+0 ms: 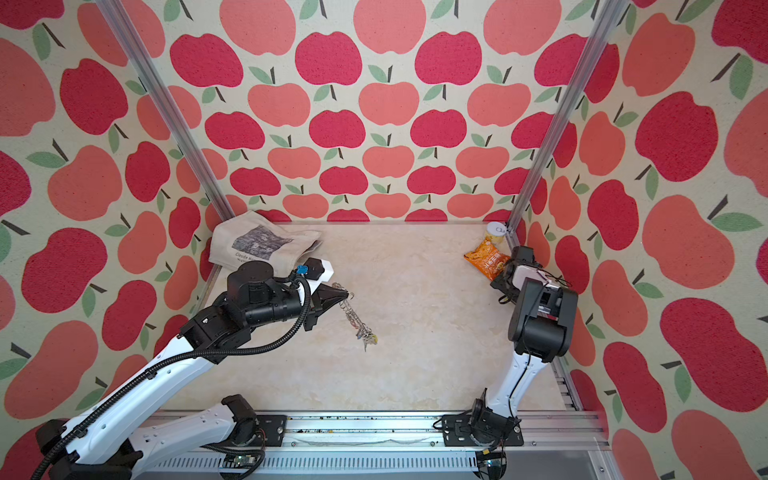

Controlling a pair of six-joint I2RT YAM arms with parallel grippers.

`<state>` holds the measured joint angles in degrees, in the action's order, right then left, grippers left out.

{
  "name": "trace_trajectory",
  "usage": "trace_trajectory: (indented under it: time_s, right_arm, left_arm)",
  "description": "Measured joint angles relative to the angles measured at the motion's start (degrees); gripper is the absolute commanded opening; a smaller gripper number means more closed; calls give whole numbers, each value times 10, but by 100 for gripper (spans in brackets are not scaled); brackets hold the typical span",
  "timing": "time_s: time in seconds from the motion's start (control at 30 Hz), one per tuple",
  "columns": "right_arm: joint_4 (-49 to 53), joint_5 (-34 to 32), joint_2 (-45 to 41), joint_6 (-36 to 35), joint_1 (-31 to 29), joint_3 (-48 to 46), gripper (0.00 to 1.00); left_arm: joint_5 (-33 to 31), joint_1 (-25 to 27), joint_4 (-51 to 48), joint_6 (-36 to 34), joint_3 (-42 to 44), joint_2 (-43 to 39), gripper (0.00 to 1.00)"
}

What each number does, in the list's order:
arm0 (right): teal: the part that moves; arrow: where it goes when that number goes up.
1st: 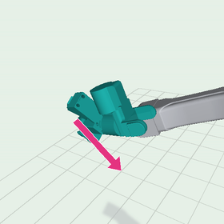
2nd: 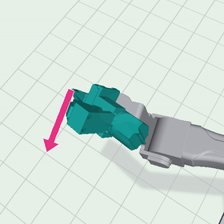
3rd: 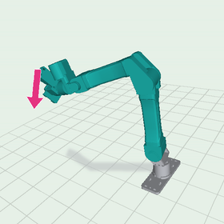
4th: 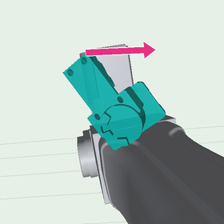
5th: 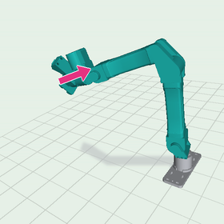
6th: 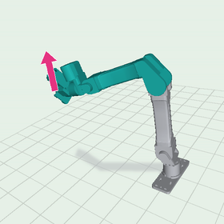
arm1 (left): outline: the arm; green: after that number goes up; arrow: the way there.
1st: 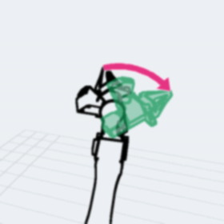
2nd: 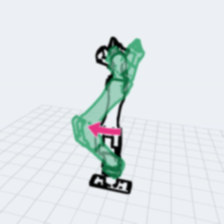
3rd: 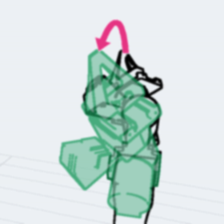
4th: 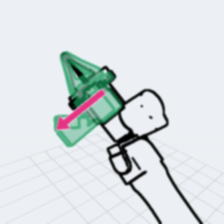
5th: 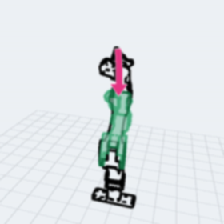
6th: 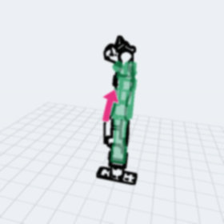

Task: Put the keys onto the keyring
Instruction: 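Lower the right gripper and close it on the key's ring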

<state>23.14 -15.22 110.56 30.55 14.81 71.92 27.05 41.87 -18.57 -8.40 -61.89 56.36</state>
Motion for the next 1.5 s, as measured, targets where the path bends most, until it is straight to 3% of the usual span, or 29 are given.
trace_trajectory:
  time_s: [0.5,0.97,1.5]
  right_arm:
    - [25,38,49,-4,7,63,93]
    - [58,75,53,-54,7,77,88]
    - [88,96,52,-70,-46,84,86]
  left_arm:
    - [-1,0,0,0,-3,-1,0]
    - [-2,0,-1,0,-3,-16,0]
    - [-2,0,-3,-1,-3,-45,0]
